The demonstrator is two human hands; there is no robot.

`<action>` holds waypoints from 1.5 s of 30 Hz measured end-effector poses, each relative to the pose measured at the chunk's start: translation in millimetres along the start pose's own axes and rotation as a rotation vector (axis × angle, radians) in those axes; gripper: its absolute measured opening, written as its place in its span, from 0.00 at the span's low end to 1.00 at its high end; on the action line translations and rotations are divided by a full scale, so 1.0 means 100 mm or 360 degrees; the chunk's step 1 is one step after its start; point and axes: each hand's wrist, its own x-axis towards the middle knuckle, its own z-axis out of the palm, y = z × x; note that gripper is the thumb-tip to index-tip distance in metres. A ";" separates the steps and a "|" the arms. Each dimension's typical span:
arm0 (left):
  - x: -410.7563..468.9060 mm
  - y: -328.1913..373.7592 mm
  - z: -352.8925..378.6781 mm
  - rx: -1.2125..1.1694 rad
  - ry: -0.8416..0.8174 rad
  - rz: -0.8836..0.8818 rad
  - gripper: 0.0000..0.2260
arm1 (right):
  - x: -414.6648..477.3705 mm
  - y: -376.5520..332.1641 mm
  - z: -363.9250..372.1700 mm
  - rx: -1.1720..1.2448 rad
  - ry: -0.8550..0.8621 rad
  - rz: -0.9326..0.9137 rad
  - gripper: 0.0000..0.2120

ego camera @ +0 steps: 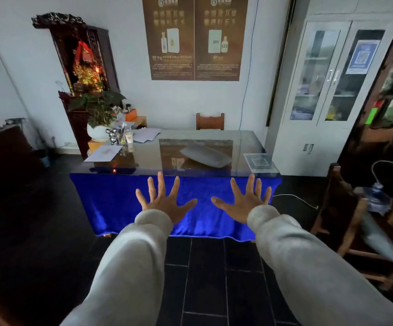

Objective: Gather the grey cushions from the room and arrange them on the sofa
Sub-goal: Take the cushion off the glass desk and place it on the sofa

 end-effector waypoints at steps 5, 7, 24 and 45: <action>1.32 0.35 0.04 -0.0070 -0.0097 -0.0045 0.44 | 1.43 0.07 -0.19 -0.0026 -0.0082 -0.0014 0.53; 1.80 0.46 0.06 -0.0108 -0.0147 -0.0078 0.44 | 2.00 0.06 -0.30 0.0037 -0.0114 -0.0016 0.53; 5.77 0.68 0.70 0.0010 -0.0507 -0.0091 0.42 | 5.69 -0.14 0.36 0.0326 -0.0565 0.0270 0.52; 9.55 0.73 1.59 -0.0648 -0.1001 -0.0397 0.56 | 8.26 0.05 1.14 0.1180 -0.0623 0.1449 0.57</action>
